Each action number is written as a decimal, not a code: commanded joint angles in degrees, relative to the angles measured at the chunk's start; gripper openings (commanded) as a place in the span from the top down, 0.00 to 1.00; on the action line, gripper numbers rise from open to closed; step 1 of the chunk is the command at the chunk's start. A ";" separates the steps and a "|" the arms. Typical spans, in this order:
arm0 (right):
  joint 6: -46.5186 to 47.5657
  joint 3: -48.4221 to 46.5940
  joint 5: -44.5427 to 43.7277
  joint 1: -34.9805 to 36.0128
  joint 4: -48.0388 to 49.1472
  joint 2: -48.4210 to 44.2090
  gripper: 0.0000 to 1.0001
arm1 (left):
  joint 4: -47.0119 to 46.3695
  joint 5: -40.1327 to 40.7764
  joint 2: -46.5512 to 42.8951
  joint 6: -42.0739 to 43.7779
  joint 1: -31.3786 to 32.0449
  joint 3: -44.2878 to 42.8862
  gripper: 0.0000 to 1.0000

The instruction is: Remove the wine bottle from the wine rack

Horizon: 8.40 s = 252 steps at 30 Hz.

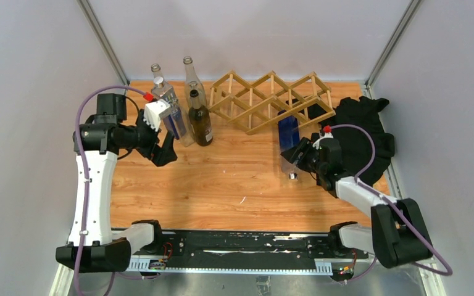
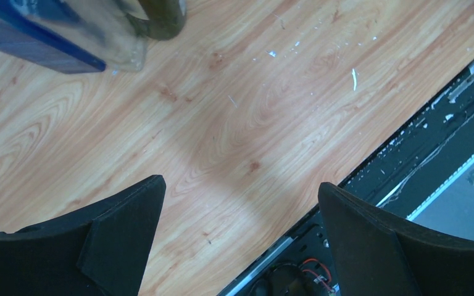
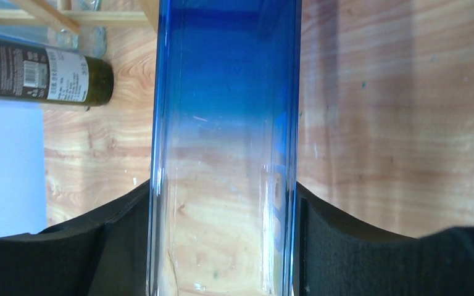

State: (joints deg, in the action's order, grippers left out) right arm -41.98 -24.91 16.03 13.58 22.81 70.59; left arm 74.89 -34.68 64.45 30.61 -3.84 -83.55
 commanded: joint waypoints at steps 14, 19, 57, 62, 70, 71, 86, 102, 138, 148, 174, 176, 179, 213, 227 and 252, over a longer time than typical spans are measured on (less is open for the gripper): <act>-1.73 3.32 8.09 -0.66 -21.78 -32.96 1.00 | 1.84 6.89 1.22 3.20 10.20 0.68 0.00; -0.88 0.66 10.77 -0.67 -30.34 -36.31 1.00 | 1.89 8.21 0.97 5.01 11.61 2.17 0.00; -0.58 -31.99 21.89 35.92 -26.63 2.69 1.00 | -5.98 4.58 -14.18 45.01 25.12 21.84 0.00; 0.18 -42.34 26.31 39.36 -28.30 10.93 1.00 | -6.93 5.03 -16.38 47.96 25.45 24.59 0.00; 1.73 -52.25 31.38 43.07 -30.54 18.20 1.00 | -10.51 7.06 -19.05 48.88 25.54 27.86 0.00; 2.09 -53.15 31.91 43.29 -31.25 18.79 1.00 | -10.74 7.46 -19.29 49.19 25.54 28.24 0.00; 6.28 -56.84 32.75 44.12 -35.93 19.47 0.98 | -12.36 7.62 -18.96 45.46 25.63 30.50 0.40; 8.82 -45.36 19.46 38.97 -28.34 3.43 0.13 | -24.01 1.46 -25.44 35.71 25.63 33.05 1.00; 13.26 -39.51 20.74 35.80 -4.11 -6.08 0.01 | -39.80 -27.35 -18.41 -22.04 25.61 21.40 1.00; 11.34 -43.12 22.81 38.66 1.90 1.42 0.02 | -39.08 -33.62 -17.01 -24.51 25.63 21.11 1.00; 32.46 -48.13 0.50 38.80 -21.96 0.42 1.00 | -7.83 3.81 -3.71 -5.68 5.11 1.26 0.00; 33.83 -49.89 -0.77 38.84 -21.76 2.79 1.00 | -7.91 7.39 -2.56 -6.36 1.18 0.39 0.00; 34.93 -52.68 -2.01 39.20 -20.82 6.93 1.00 | -7.91 9.60 1.21 -8.27 -6.35 -1.47 0.00; 40.40 -82.41 -14.31 43.80 0.08 48.76 1.00 | -7.93 0.54 6.01 -4.34 -24.98 -0.91 0.02; 41.76 -80.74 -18.28 43.19 3.67 50.03 0.86 | -7.83 -0.92 6.29 -2.91 -24.99 0.58 0.01; 37.12 -57.22 -19.22 44.77 0.39 26.82 0.06 | -8.01 -0.90 5.03 3.41 -24.99 9.04 0.00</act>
State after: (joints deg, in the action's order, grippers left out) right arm -2.42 -88.68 -1.80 57.43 23.90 103.94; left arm 66.50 -34.33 69.76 30.81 -28.42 -77.43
